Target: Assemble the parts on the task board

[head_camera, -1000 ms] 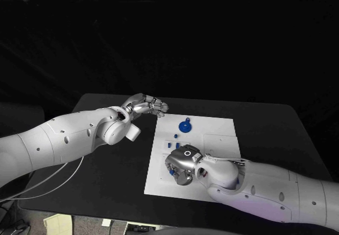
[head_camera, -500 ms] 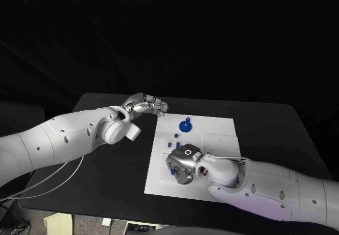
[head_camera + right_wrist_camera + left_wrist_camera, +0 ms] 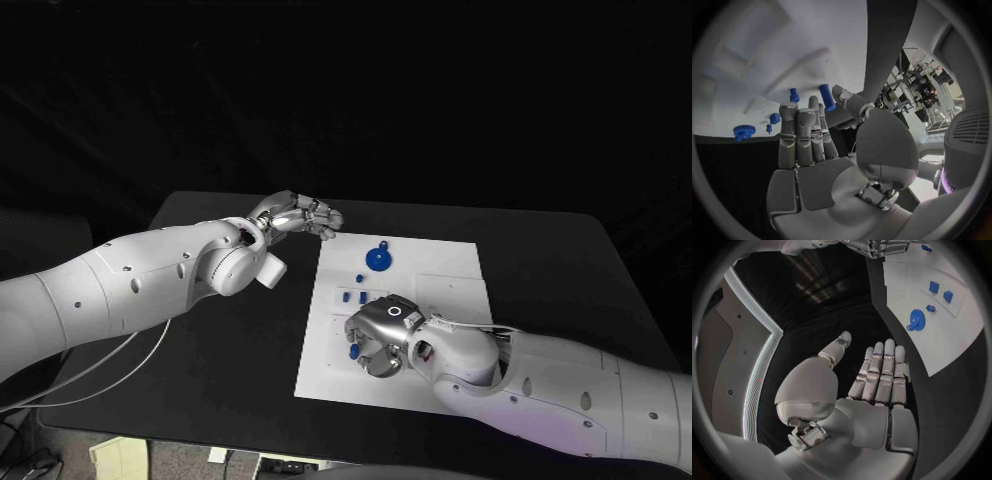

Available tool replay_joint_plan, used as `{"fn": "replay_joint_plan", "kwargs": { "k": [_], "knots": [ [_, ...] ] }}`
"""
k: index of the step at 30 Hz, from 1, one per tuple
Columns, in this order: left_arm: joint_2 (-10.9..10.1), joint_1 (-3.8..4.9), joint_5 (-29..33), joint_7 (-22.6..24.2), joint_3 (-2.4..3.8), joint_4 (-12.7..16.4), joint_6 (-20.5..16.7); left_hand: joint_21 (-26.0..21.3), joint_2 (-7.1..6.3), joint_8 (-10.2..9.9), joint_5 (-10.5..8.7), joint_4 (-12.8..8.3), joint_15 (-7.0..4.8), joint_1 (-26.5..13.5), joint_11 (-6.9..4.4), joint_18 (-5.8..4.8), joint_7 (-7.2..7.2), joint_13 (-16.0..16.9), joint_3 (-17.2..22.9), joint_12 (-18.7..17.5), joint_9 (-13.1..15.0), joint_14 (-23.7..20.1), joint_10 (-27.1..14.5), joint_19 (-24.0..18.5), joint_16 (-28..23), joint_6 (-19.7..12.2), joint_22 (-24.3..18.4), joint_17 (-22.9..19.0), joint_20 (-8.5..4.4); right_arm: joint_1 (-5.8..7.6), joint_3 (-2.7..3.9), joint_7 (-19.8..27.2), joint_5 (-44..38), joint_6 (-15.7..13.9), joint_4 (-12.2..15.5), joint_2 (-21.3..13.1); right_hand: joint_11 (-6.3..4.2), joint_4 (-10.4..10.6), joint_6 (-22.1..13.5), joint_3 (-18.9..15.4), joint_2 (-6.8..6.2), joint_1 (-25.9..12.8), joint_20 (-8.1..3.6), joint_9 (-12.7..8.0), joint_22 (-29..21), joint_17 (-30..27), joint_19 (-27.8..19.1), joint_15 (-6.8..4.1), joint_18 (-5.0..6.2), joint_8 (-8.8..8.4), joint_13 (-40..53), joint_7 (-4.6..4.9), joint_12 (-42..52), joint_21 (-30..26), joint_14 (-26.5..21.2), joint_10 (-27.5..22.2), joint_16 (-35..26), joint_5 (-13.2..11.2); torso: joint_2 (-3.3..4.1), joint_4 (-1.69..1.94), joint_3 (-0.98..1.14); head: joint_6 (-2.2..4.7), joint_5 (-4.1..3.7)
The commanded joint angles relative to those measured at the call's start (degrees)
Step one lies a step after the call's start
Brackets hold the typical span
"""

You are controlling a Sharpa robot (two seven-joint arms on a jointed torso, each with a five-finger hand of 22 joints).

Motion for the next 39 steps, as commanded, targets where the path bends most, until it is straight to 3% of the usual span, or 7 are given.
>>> {"fn": "replay_joint_plan", "kwargs": {
  "k": [1,12,21,24,30,31,39],
  "knots": [
    [0.03,0.05,0.21,0.32,0.04,0.17,0.78,-0.34,-0.10,0.30,0.14,0.24,-0.04,-0.48,0.30,1.11,0.02,-0.08,0.15,0.25,-0.10,0.36,0.12,0.46,-0.25,-0.48,0.06,0.11,0.13,-0.03,0.02,-0.72,1.26,-4.87,0.60,-0.36,1.64,-1.93,-1.89,-2.86,0.01,-1.72,0.09,-0.23,0.82,-0.09,-1.26,1.09,3.65,-0.87,-0.43,0.75,-0.63,-0.35,-0.73,-2.82,-0.14,-0.22,0.02,0.03,0.02,0.09,-0.17],
    [0.01,0.04,0.21,0.36,0.04,0.13,0.78,-0.38,-0.09,0.30,0.14,0.24,-0.04,-0.49,0.31,1.11,0.03,-0.12,0.17,0.24,-0.12,0.35,0.08,0.46,-0.30,-0.52,0.08,0.15,0.13,0.77,0.22,0.55,4.44,-9.75,3.57,-3.48,1.95,-2.47,-2.37,-3.20,0.02,-1.06,0.30,0.10,0.62,-0.12,-2.26,1.38,3.67,-0.77,-0.73,0.92,-0.15,-0.96,-1.92,-3.52,-0.04,-0.22,-0.04,0.03,-0.01,0.33,-0.29],
    [0.07,0.04,0.21,0.35,0.03,-0.06,0.80,-0.41,-0.07,0.31,0.14,0.24,-0.04,-0.49,0.31,1.11,0.03,-0.14,0.18,0.26,-0.12,0.36,0.09,0.46,-0.33,-0.52,0.10,0.18,0.13,2.61,2.50,3.99,18.47,-8.86,6.20,-8.31,0.84,0.29,-1.28,-2.05,0.03,-1.41,0.35,0.66,0.62,-0.34,-1.38,0.32,3.67,0.03,0.03,0.40,1.65,-0.58,-1.26,-0.40,0.49,-0.23,-0.08,0.01,-0.05,0.75,-0.49],
    [0.07,0.04,0.21,0.44,0.03,-0.23,0.68,-0.41,-0.07,0.32,0.14,0.24,-0.04,-0.48,0.31,1.11,0.02,-0.14,0.19,0.27,-0.12,0.36,0.10,0.46,-0.33,-0.51,0.11,0.19,0.13,3.24,3.66,4.35,25.61,-6.20,6.14,-10.54,0.04,1.90,-1.38,-1.64,0.11,-1.70,0.36,0.76,0.59,-0.47,-1.08,-0.45,3.67,0.01,1.09,0.52,3.20,-0.48,-1.01,1.98,0.57,-0.25,-0.09,-0.01,-0.04,0.94,-0.70],
    [0.13,0.04,0.21,0.48,0.01,-0.49,0.53,-0.43,-0.08,0.35,0.13,0.24,-0.04,-0.50,0.30,1.11,0.02,-0.15,0.18,0.29,-0.12,0.38,0.13,0.47,-0.35,-0.49,0.13,0.22,0.13,6.39,3.74,4.28,41.15,3.11,5.47,-14.82,-1.59,5.23,-1.84,-3.26,0.50,-3.20,0.13,0.95,0.61,-0.69,-0.63,-2.00,3.67,-0.29,8.54,-0.66,11.17,-0.27,-0.60,7.44,0.80,-0.25,-0.17,-0.10,0.02,1.17,-1.38],
    [0.18,0.04,0.21,0.51,0.01,-0.55,0.55,-0.43,-0.08,0.35,0.13,0.24,-0.04,-0.50,0.30,1.11,0.02,-0.16,0.18,0.30,-0.12,0.38,0.13,0.47,-0.35,-0.49,0.13,0.23,0.13,6.72,3.73,4.04,42.75,3.53,5.35,-15.29,-3.07,6.02,-1.76,-4.14,0.31,-3.29,-0.13,1.09,0.57,-0.56,-0.13,-2.70,3.67,-0.30,14.02,-1.35,17.62,-0.09,-0.31,7.95,1.15,0.27,-0.17,-0.13,0.02,1.20,-1.52],
    [0.74,0.03,0.28,0.54,-0.12,-0.90,0.68,-0.45,-0.08,0.38,0.13,0.26,-0.04,-0.53,0.28,1.11,0.01,-0.17,0.18,0.33,-0.12,0.41,0.18,0.49,-0.37,-0.46,0.16,0.27,0.13,7.66,3.68,-3.23,50.54,18.33,5.19,-20.17,-4.06,12.16,0.47,-5.26,4.19,-7.93,-1.95,3.04,1.21,6.14,3.13,-4.39,3.67,0.39,41.59,-2.59,48.86,4.53,1.07,-1.02,8.53,-0.23,-0.55,-0.37,0.09,1.24,-3.29]
  ]
}}
